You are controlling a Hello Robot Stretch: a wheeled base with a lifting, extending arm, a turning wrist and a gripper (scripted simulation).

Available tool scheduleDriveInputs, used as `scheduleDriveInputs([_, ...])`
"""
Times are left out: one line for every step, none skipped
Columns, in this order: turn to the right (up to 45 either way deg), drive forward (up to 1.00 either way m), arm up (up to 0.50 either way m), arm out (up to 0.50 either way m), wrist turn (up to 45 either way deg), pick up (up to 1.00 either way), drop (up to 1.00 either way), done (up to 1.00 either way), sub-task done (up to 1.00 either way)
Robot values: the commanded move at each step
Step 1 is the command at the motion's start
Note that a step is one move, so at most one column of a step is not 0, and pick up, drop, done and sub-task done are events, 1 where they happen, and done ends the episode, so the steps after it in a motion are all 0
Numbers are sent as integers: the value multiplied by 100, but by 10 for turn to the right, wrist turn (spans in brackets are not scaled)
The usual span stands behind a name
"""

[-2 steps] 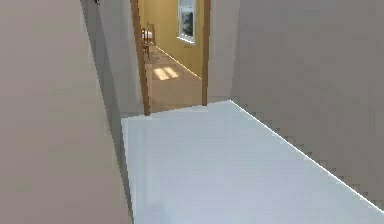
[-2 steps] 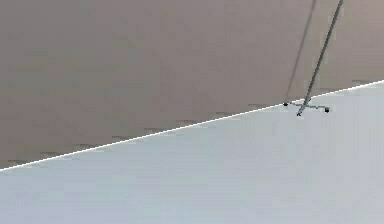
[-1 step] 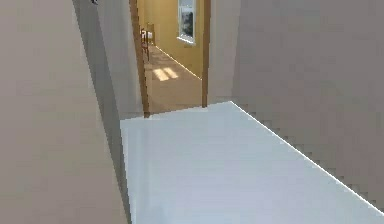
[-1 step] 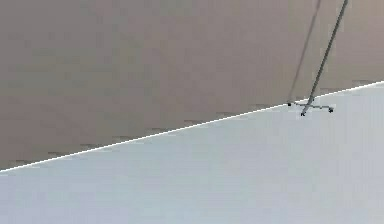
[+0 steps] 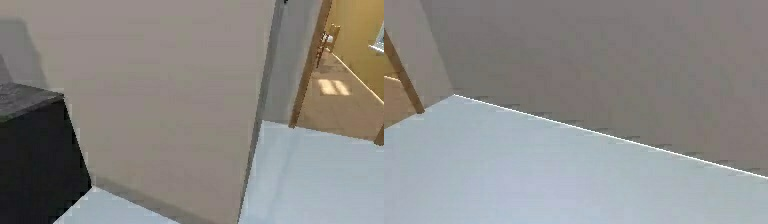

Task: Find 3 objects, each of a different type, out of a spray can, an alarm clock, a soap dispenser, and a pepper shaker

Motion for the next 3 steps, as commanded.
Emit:
scheduleDriveInputs([-360, 0, 0, 0, 0, 0, 0, 0, 0])
scheduleDriveInputs([0, 40, 0, 0, 0, 0, 0, 0, 0])
scheduleDriveInputs([-450, 0, 0, 0, 0, 0, 0, 0, 0])
